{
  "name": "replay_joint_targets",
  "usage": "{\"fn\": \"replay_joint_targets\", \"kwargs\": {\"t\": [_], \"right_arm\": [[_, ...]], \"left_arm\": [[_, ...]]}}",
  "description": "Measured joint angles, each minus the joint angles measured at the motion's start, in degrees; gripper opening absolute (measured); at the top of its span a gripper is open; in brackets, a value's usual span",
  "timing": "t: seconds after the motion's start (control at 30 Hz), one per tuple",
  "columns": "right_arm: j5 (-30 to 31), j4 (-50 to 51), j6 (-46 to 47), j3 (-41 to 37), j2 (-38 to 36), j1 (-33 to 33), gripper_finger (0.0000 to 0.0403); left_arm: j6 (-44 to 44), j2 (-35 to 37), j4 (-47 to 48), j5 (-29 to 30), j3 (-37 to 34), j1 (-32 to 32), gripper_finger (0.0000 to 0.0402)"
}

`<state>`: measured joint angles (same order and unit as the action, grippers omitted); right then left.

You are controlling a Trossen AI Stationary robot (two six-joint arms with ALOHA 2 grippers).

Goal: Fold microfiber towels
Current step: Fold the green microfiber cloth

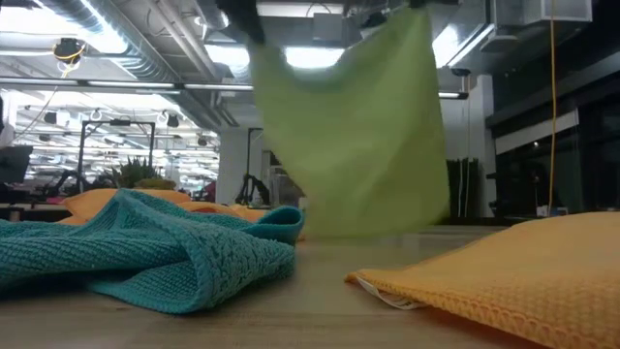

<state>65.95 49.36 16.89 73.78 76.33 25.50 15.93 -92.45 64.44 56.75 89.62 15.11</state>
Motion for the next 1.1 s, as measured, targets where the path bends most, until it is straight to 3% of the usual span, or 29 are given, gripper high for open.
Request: {"fn": "replay_joint_targets", "kwargs": {"t": [0.17,0.33,0.47,0.63,0.7,0.9,1.1], "right_arm": [[1.9,0.4,-6.2,0.0,-7.4,1.3,0.0000],[0.6,1.9,-7.0,0.0,-12.4,1.3,0.0000],[2.3,7.7,-7.0,0.0,-14.2,0.5,0.0000],[-11.6,10.7,-0.8,0.0,-14.5,-1.5,0.0000],[-9.5,12.0,-0.7,0.0,-14.2,-2.0,0.0000],[0.5,18.6,-2.4,0.0,-14.2,-8.5,0.0000],[-1.0,18.9,-5.1,0.0,-13.9,-16.1,0.0000]], "left_arm": [[-8.5,0.6,-8.3,0.0,5.5,-1.9,0.0000],[-17.1,0.6,-15.8,-12.4,7.4,-6.6,0.0000],[-18.0,0.6,-16.0,-14.3,7.4,-10.8,0.0000],[-15.1,0.6,-15.9,-25.1,7.4,-14.3,0.0000],[-15.5,0.6,-16.3,-27.4,7.3,-14.9,0.0000],[-19.4,0.6,-16.4,-22.4,7.3,-19.9,0.0000],[-23.9,0.5,-17.2,-21.1,7.3,-25.5,0.0000]]}}
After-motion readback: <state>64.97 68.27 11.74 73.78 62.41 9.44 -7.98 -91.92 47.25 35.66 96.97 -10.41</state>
